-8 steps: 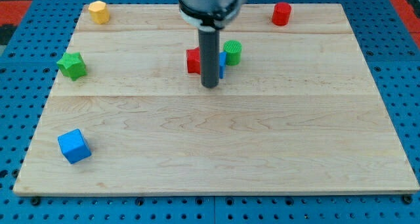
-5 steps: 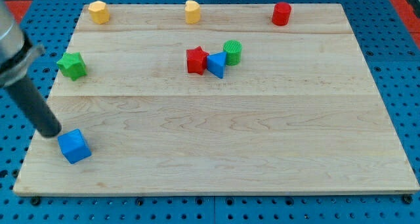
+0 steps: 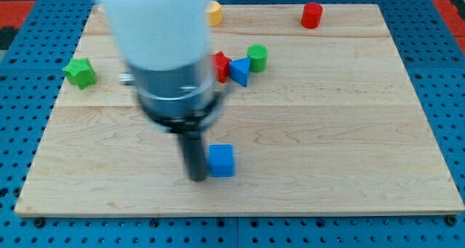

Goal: Move the blue cube to the right of the blue triangle

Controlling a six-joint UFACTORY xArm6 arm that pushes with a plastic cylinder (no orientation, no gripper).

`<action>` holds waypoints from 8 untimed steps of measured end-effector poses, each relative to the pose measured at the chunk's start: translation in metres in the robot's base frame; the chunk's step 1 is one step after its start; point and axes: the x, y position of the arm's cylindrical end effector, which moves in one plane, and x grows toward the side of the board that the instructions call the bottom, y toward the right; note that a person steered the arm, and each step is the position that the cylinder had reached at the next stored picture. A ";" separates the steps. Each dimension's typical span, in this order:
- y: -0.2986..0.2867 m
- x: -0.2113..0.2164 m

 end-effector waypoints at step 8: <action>0.144 -0.166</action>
